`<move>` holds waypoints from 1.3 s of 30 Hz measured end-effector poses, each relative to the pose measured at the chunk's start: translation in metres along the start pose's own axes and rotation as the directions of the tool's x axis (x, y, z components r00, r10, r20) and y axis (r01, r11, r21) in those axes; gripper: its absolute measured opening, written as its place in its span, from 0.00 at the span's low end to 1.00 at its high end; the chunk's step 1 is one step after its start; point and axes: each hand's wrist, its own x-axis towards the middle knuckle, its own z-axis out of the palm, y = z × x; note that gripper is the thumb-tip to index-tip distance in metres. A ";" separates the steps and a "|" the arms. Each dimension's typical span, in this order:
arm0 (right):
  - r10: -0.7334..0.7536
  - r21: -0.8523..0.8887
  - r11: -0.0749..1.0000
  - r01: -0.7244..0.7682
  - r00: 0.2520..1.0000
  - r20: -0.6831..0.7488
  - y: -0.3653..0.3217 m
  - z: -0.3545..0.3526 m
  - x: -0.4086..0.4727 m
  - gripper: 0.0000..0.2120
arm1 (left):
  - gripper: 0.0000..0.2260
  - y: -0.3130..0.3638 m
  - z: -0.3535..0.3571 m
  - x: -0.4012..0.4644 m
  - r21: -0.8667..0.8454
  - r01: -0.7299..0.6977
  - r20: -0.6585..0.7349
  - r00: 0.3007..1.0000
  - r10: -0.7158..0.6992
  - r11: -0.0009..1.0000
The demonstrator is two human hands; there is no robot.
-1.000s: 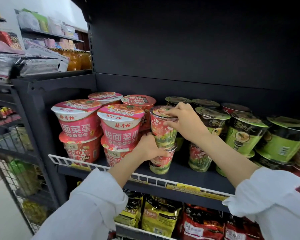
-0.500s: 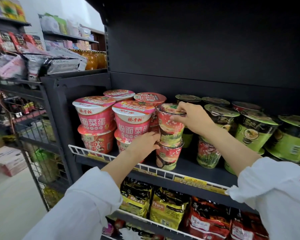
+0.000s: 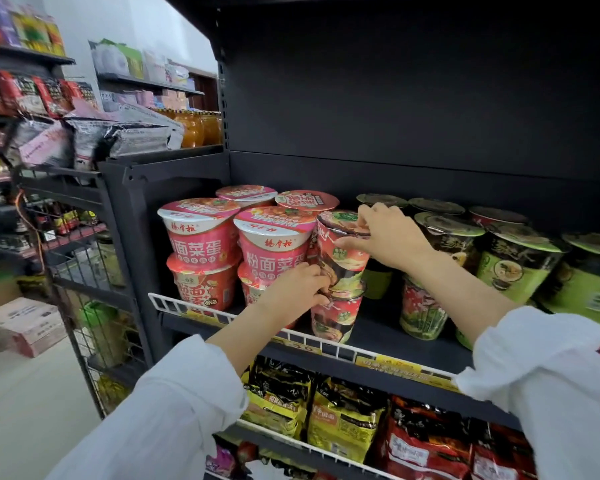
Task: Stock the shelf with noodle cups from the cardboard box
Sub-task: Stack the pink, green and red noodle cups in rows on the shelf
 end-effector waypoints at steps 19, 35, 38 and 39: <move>-0.147 0.457 0.889 0.013 0.955 0.257 0.016 -0.013 0.002 0.07 | 0.12 0.009 -0.001 -0.007 -0.066 0.122 -0.085 0.988 -0.127 0.990; 0.000 0.257 0.966 -0.006 1.000 0.023 0.046 -0.028 -0.018 0.17 | 0.13 0.075 0.015 0.033 -0.217 -0.096 -0.072 0.994 0.082 0.971; 0.010 0.208 0.978 -0.005 1.000 -0.024 0.066 -0.035 -0.006 0.15 | 0.17 0.094 0.019 0.060 -0.263 0.030 -0.046 0.998 -0.044 0.964; 0.005 0.196 0.981 -0.001 1.000 -0.022 0.073 -0.034 0.001 0.16 | 0.17 0.100 0.020 0.070 -0.298 0.074 -0.048 0.995 -0.092 0.952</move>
